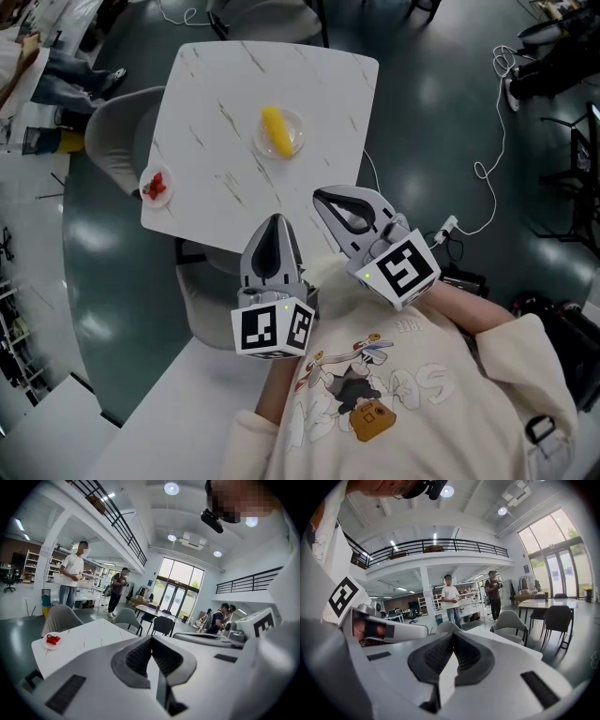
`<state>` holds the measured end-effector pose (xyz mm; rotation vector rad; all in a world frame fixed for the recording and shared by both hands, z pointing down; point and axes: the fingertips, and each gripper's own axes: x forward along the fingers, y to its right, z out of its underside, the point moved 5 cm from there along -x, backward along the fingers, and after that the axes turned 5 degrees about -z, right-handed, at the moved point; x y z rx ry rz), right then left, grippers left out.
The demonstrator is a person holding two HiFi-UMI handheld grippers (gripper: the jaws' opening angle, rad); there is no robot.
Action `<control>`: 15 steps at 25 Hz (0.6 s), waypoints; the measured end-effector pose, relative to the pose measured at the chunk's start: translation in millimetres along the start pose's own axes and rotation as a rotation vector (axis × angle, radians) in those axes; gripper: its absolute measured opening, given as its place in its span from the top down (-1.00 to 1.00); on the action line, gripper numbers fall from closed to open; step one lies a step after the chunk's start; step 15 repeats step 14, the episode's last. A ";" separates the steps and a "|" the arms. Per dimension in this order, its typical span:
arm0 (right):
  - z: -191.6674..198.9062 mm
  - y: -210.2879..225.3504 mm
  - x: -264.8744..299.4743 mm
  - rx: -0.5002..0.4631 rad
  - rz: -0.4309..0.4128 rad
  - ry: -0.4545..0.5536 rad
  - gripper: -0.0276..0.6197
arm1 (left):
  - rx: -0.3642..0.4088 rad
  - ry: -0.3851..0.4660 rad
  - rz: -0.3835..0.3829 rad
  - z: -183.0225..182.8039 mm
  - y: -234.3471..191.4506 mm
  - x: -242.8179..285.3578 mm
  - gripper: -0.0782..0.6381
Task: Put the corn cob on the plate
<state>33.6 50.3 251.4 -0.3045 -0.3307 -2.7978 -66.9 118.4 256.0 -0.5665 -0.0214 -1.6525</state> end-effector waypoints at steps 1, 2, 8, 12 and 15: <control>-0.2 -0.2 -0.4 0.001 0.000 0.001 0.94 | 0.000 -0.001 -0.001 0.1 0.4 0.0 0.76; -0.6 -0.4 -0.8 0.002 0.000 0.002 0.94 | 0.001 -0.002 -0.002 0.1 1.0 -0.2 0.76; -4.2 -1.8 -1.2 -0.012 -0.004 0.014 0.94 | 0.004 -0.001 -0.002 1.0 2.6 -1.2 0.76; -5.8 -0.1 -2.6 -0.013 -0.004 0.016 0.94 | 0.010 0.000 -0.004 -0.3 4.6 0.4 0.76; -7.6 1.7 -3.6 -0.014 -0.004 0.019 0.94 | 0.012 0.000 -0.006 -2.2 6.2 1.7 0.76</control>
